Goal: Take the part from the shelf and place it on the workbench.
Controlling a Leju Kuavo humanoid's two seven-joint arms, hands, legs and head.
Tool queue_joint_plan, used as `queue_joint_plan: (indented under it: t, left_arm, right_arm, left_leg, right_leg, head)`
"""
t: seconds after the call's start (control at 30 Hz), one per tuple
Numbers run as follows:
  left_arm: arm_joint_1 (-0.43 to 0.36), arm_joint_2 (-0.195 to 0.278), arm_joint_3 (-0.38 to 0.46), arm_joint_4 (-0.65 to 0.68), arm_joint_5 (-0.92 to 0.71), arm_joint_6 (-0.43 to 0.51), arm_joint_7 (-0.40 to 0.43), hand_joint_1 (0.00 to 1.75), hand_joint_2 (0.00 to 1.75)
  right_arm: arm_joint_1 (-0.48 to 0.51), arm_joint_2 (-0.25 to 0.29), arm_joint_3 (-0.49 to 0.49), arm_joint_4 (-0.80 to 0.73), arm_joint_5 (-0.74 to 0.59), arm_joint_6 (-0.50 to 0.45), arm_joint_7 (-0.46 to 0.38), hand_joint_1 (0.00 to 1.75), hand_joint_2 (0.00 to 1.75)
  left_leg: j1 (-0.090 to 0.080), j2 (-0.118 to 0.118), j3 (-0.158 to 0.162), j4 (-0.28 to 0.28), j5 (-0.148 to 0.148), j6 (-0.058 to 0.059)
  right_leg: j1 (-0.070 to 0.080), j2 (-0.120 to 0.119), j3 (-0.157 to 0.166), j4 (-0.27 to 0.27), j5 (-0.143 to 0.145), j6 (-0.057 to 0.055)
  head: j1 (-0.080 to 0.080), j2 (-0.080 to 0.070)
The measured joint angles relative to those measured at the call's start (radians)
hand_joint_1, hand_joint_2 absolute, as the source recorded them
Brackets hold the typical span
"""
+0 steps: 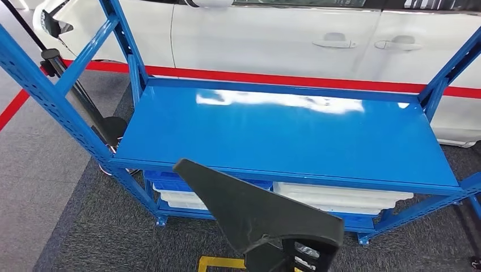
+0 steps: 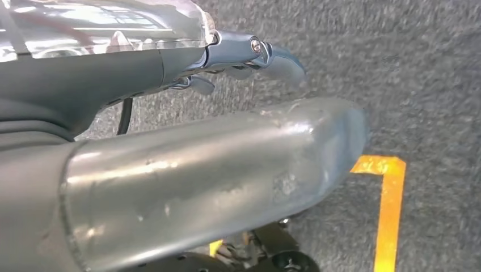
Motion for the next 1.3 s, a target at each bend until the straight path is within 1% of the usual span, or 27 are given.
queue_joint_plan:
  t: [0.07,0.13,0.17,0.23,0.3,0.4,0.43,0.47,0.5,0.53,0.57,0.6,0.63,0.7,0.77,0.8,0.83,0.87,0.93,0.97,1.0,1.03,1.07,1.13,1.2,1.27,1.3]
  left_arm:
    - [-0.001,0.000,0.000,0.000,-0.001,0.000,-0.001,0.00,0.00]
    - [-0.002,0.000,0.000,0.000,-0.002,-0.001,-0.002,0.00,0.00]
    - [-0.002,0.000,0.000,0.000,-0.003,0.000,-0.002,0.00,0.00]
    - [-0.002,0.001,0.000,0.000,-0.004,0.000,-0.003,0.00,0.00]
    - [0.000,0.002,0.000,0.000,-0.005,0.000,-0.004,0.00,0.00]
    - [0.000,0.002,0.000,0.000,-0.006,0.000,-0.004,0.00,0.00]
    - [0.000,0.002,0.000,0.000,-0.006,0.000,-0.004,0.00,0.00]
    - [0.000,0.003,0.000,0.000,-0.006,0.000,-0.004,0.00,0.00]
    - [0.000,0.003,0.000,0.000,-0.005,0.000,-0.004,0.00,0.00]
    - [0.000,0.004,0.000,0.000,-0.004,0.000,-0.004,0.00,0.00]
    - [-0.001,0.005,0.001,0.000,-0.004,0.000,-0.003,0.00,0.00]
    - [-0.002,0.008,0.001,-0.001,-0.004,0.000,-0.002,0.00,0.00]
    - [-0.004,0.009,0.001,-0.001,-0.003,0.000,-0.001,0.00,0.00]
    - [-0.007,0.013,0.003,-0.002,-0.002,0.001,0.001,0.00,0.00]
    - [-0.006,0.016,0.007,-0.002,0.000,0.002,0.002,0.00,0.00]
    - [-0.006,0.017,0.009,-0.002,0.001,0.003,0.003,0.00,0.00]
    - [-0.005,0.017,0.012,-0.002,0.001,0.003,0.003,0.00,0.00]
    - [-0.005,0.017,0.014,-0.002,0.002,0.003,0.003,0.00,0.00]
    - [-0.005,0.017,0.018,-0.002,0.003,0.003,0.004,0.00,0.00]
    - [-0.005,0.018,0.019,-0.002,0.003,0.003,0.004,0.00,0.00]
    - [-0.005,0.018,0.019,-0.002,0.003,0.003,0.004,0.00,0.00]
    - [-0.006,0.018,0.020,-0.002,0.003,0.003,0.003,0.00,0.00]
    - [-0.006,0.018,0.020,-0.002,0.003,0.002,0.003,0.00,0.00]
    - [-0.006,0.018,0.020,-0.003,0.003,0.001,0.003,0.00,0.00]
    - [-0.007,0.019,0.021,-0.003,0.002,0.001,0.003,0.00,0.00]
    - [-0.006,0.019,0.021,-0.003,0.002,0.000,0.002,0.00,0.00]
    - [-0.004,0.019,0.021,-0.003,0.002,0.000,0.003,0.00,0.00]
  right_arm:
    - [-0.001,0.000,0.000,0.000,0.010,0.000,0.009,1.75,1.75]
    - [-0.002,0.000,0.000,0.000,0.020,0.000,0.015,1.75,1.75]
    - [-0.003,0.000,0.000,0.000,0.022,0.000,0.016,1.75,1.75]
    - [-0.002,0.000,0.000,0.000,0.024,0.000,0.017,1.75,1.75]
    - [-0.002,0.000,0.000,-0.001,0.025,-0.001,0.017,1.75,1.75]
    - [-0.002,0.000,0.000,-0.001,0.026,0.000,0.018,1.75,1.75]
    - [-0.002,0.000,0.000,0.000,0.026,0.000,0.020,1.75,1.75]
    - [-0.001,0.000,0.000,0.000,0.026,0.000,0.022,1.75,1.75]
    - [-0.001,0.000,0.000,0.000,0.025,0.000,0.024,1.75,1.75]
    - [-0.001,0.000,0.000,0.001,0.025,0.000,0.025,1.75,1.75]
    - [-0.001,0.000,0.000,0.002,0.024,-0.001,0.026,1.75,1.75]
    - [-0.001,0.000,0.000,0.003,0.023,-0.001,0.026,1.75,1.75]
    - [-0.001,0.000,0.000,0.004,0.022,-0.002,0.026,1.75,1.75]
    - [-0.001,0.000,0.000,0.006,0.017,-0.003,0.026,1.75,1.75]
    - [0.002,0.000,0.000,0.008,0.009,-0.003,0.026,1.75,1.75]
    - [0.004,0.000,0.000,0.009,0.005,-0.003,0.026,1.75,1.75]
    - [0.006,0.001,-0.001,0.010,0.002,-0.003,0.026,1.75,1.75]
    - [0.008,0.002,-0.001,0.011,0.001,-0.003,0.026,1.75,1.75]
    - [0.009,0.004,-0.002,0.014,0.000,-0.003,0.026,1.75,1.75]
    - [0.009,0.004,-0.003,0.015,-0.001,-0.003,0.026,1.75,1.75]
    - [0.009,0.004,-0.003,0.016,-0.002,-0.003,0.026,1.75,1.75]
    - [0.010,0.004,-0.004,0.017,-0.004,-0.003,0.026,1.75,1.75]
    - [0.009,0.004,-0.004,0.017,-0.005,-0.003,0.026,1.75,1.75]
    - [0.009,0.004,-0.006,0.017,-0.008,-0.003,0.026,1.75,1.75]
    - [0.008,0.004,-0.007,0.017,-0.010,-0.003,0.025,1.75,1.75]
    - [0.009,0.004,-0.008,0.017,-0.011,-0.003,0.025,1.75,1.75]
    - [0.009,0.004,-0.008,0.017,-0.012,-0.002,0.025,1.75,1.75]
  left_leg:
    - [0.000,0.000,-0.023,0.013,0.010,-0.006]
    - [-0.003,-0.001,-0.039,0.027,0.018,-0.016]
    - [-0.004,-0.001,-0.043,0.031,0.023,-0.021]
    - [-0.003,-0.002,-0.048,0.033,0.034,-0.034]
    - [0.000,-0.005,-0.061,0.053,0.008,-0.048]
    - [0.004,-0.007,-0.104,0.198,-0.129,-0.065]
    - [0.005,-0.008,-0.114,0.257,-0.160,-0.067]
    - [0.005,-0.008,-0.113,0.295,-0.169,-0.067]
    - [0.005,-0.008,-0.099,0.306,-0.156,-0.065]
    - [0.004,-0.008,-0.067,0.280,-0.127,-0.060]
    - [0.001,-0.008,-0.020,0.224,-0.098,-0.052]
    - [-0.002,-0.009,0.033,0.150,-0.085,-0.042]
    - [-0.006,-0.010,0.082,0.076,-0.082,-0.033]
    - [-0.012,-0.010,0.127,-0.009,-0.097,-0.021]
    - [-0.012,-0.008,0.124,-0.030,-0.080,-0.014]
    - [-0.009,-0.006,0.118,-0.038,-0.067,-0.009]
    - [-0.006,-0.004,0.110,-0.046,-0.052,-0.003]
    - [-0.003,-0.001,0.099,-0.049,-0.040,0.000]
    - [-0.003,0.001,0.070,-0.043,-0.021,0.004]
    - [-0.002,0.002,0.055,-0.037,-0.012,0.002]
    - [-0.001,0.003,0.038,-0.030,-0.004,-0.002]
    - [0.001,0.004,0.020,-0.019,0.002,-0.006]
    - [0.004,0.005,0.001,-0.006,0.008,-0.011]
    - [0.007,0.005,-0.034,0.023,0.014,-0.024]
    - [0.005,0.004,-0.054,0.041,0.023,-0.039]
    - [0.008,0.003,-0.062,0.043,0.036,-0.054]
    - [0.011,0.001,-0.069,0.049,0.028,-0.061]
  right_leg:
    - [0.000,-0.001,0.098,-0.119,0.048,-0.004]
    - [0.004,-0.001,0.190,-0.256,0.061,-0.011]
    - [0.007,-0.001,0.208,-0.287,0.056,-0.016]
    - [0.010,-0.001,0.204,-0.297,0.060,-0.028]
    - [0.009,-0.003,0.189,-0.298,0.077,-0.045]
    - [0.010,-0.006,0.153,-0.298,0.107,-0.062]
    - [0.012,-0.006,0.138,-0.297,0.117,-0.063]
    - [0.014,-0.006,0.124,-0.295,0.127,-0.064]
    - [0.016,-0.006,0.110,-0.292,0.136,-0.064]
    - [0.019,-0.005,0.096,-0.289,0.144,-0.064]
    - [0.020,-0.005,0.084,-0.285,0.151,-0.064]
    - [0.023,-0.004,0.075,-0.282,0.158,-0.062]
    - [0.023,-0.005,0.067,-0.279,0.165,-0.059]
    - [0.021,-0.008,0.060,-0.280,0.181,-0.049]
    - [0.017,-0.009,0.056,-0.284,0.194,-0.037]
    - [0.017,-0.008,0.052,-0.279,0.184,-0.032]
    - [0.017,-0.006,0.044,-0.258,0.153,-0.027]
    - [0.014,-0.005,0.032,-0.216,0.105,-0.024]
    - [0.006,-0.004,0.007,-0.102,0.013,-0.015]
    - [0.001,-0.004,0.003,-0.053,-0.003,-0.009]
    - [-0.004,-0.004,0.010,-0.030,0.006,-0.003]
    - [-0.010,-0.005,0.031,-0.036,0.033,0.002]
    - [-0.015,-0.005,0.069,-0.076,0.064,0.008]
    - [-0.019,-0.004,0.157,-0.199,0.075,0.014]
    - [-0.014,-0.002,0.194,-0.271,0.051,0.005]
    - [-0.010,-0.003,0.182,-0.276,0.059,-0.016]
    - [-0.009,-0.004,0.172,-0.276,0.070,-0.027]
  head:
    - [0.000,0.000]
    - [0.000,0.000]
    - [0.000,0.000]
    - [0.000,0.000]
    - [0.000,0.000]
    - [0.000,0.000]
    - [0.000,0.000]
    - [0.000,0.000]
    - [0.000,0.000]
    - [0.000,0.000]
    - [0.000,0.000]
    - [0.000,0.000]
    - [0.000,0.000]
    - [0.000,0.000]
    - [0.000,0.000]
    - [0.000,0.000]
    - [0.000,0.000]
    - [0.000,0.000]
    - [0.000,0.000]
    - [0.000,0.000]
    - [0.000,0.000]
    - [0.000,0.000]
    - [0.000,0.000]
    - [0.000,0.000]
    - [0.000,0.000]
    - [0.000,0.000]
    - [-0.001,0.000]
